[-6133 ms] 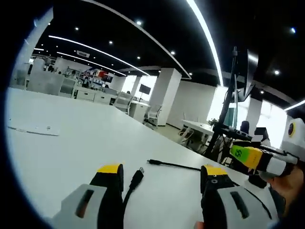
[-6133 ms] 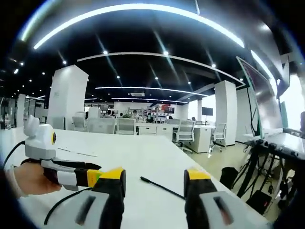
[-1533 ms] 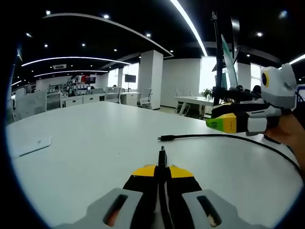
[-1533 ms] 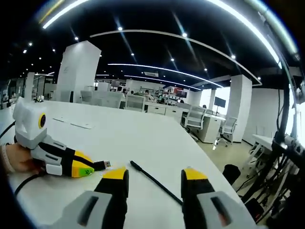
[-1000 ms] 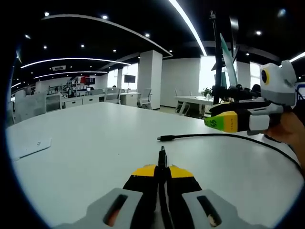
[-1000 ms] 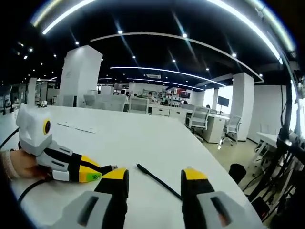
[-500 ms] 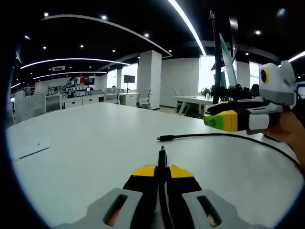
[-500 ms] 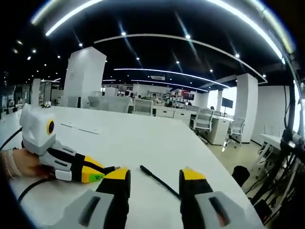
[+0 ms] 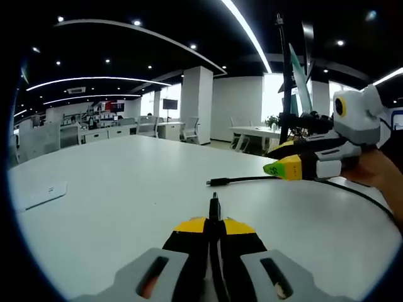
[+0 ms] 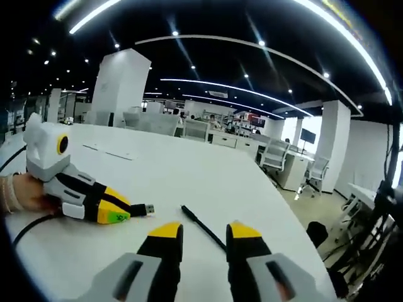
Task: Find the charging cable on the desk, coil it up and secure with Velcro.
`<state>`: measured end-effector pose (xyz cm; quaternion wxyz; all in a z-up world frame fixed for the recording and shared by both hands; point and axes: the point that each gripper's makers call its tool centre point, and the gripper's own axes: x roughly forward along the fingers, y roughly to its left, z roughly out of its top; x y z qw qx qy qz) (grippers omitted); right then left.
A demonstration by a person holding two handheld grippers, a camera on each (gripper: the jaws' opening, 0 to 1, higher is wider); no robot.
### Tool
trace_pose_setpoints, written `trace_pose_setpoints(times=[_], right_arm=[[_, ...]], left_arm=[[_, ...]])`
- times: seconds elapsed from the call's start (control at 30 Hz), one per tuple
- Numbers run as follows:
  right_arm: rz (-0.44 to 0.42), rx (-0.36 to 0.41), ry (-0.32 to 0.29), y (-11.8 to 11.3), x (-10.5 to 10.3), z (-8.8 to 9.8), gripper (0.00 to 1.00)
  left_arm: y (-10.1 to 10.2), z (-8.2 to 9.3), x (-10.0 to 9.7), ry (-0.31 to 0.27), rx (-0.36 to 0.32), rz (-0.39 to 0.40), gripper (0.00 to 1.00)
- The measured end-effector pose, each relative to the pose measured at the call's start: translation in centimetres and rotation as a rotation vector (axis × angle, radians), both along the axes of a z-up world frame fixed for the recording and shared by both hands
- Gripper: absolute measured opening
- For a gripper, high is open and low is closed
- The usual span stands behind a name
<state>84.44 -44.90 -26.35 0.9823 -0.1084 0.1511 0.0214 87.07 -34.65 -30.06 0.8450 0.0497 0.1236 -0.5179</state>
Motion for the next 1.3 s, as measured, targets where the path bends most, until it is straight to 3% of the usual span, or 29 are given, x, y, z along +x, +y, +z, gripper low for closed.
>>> trace_pose_setpoints(times=[0.2, 0.3, 0.37, 0.47, 0.63, 0.8, 0.93, 1.17, 1.3], right_arm=[[0.04, 0.006, 0.023, -0.3, 1.3, -0.4, 0.26], [0.068, 0.031, 0.085, -0.8, 2.0, -2.0, 0.25], [0.094, 0.008, 0.117, -1.1, 2.6, -2.8, 0.25], [0.192, 0.024, 0.137, -0.2, 3.2, -3.4, 0.26], [0.236, 0.036, 0.185, -0.2, 4.3, -4.2, 0.24], [0.315, 0.147, 0.223, 0.5, 4.6, -4.9, 0.14], [0.319, 0.128, 0.212, 0.4, 4.7, -5.0, 0.07], [0.272, 0.089, 0.158, 0.3, 4.5, -4.8, 0.05], [0.249, 0.12, 0.073, 0.1, 4.2, -3.4, 0.05]], left_arm=[[0.0, 0.0, -0.1, 0.001, -0.001, -0.004, 0.08], [0.1, 0.0, -0.2, 0.0, -0.001, -0.004, 0.08], [0.1, 0.0, -0.2, 0.0, -0.001, -0.006, 0.08], [0.1, 0.0, -0.2, 0.0, -0.001, -0.007, 0.08], [0.2, 0.0, -0.4, 0.0, -0.001, -0.009, 0.08], [0.2, -0.1, -0.5, 0.007, -0.003, -0.012, 0.08], [0.1, -0.1, -0.5, 0.005, -0.003, -0.013, 0.08], [0.1, 0.0, -0.5, 0.002, 0.003, -0.005, 0.08], [0.0, 0.2, -0.4, 0.006, -0.01, -0.002, 0.08]])
